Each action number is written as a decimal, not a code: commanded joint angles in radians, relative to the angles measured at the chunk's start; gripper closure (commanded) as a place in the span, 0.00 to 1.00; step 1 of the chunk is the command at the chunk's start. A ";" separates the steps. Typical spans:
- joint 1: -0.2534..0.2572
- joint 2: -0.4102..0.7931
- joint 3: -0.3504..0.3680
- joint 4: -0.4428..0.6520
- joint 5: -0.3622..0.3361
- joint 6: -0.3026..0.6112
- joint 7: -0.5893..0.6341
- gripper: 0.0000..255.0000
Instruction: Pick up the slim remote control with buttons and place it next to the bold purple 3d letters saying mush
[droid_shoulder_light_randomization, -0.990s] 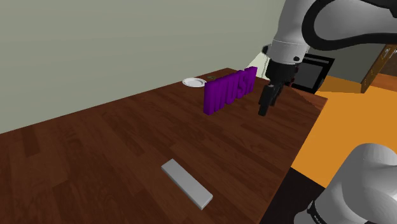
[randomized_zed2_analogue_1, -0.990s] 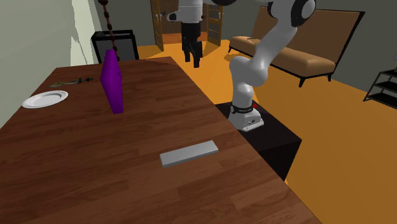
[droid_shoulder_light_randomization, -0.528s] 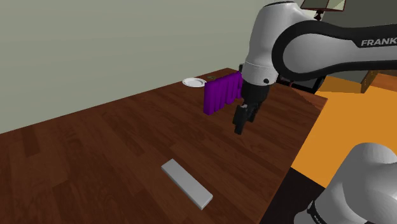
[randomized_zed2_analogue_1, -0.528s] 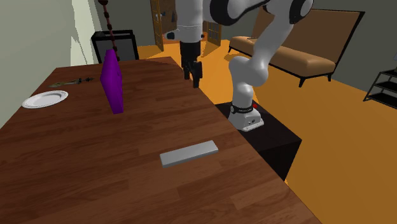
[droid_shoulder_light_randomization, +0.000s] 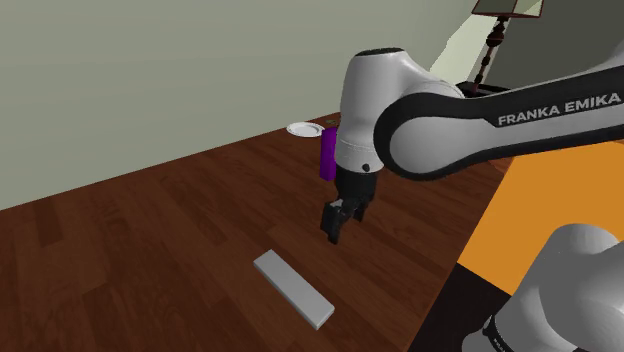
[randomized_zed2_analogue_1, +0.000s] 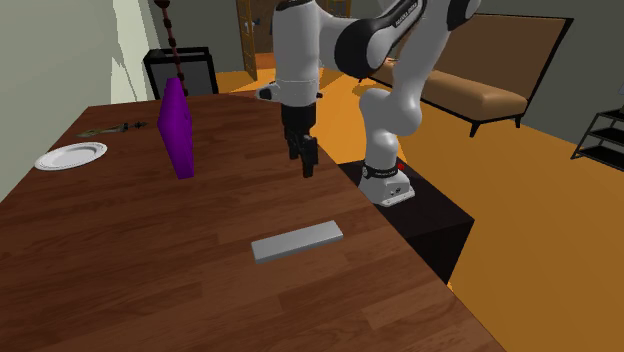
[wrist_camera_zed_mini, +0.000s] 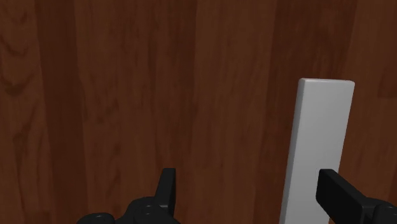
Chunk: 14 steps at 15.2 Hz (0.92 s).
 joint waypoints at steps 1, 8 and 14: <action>-0.002 0.067 0.041 0.017 -0.004 0.052 0.047 0.00; -0.013 0.335 0.176 0.126 -0.099 0.198 0.254 0.00; -0.009 0.458 0.206 0.155 -0.177 0.274 0.346 0.00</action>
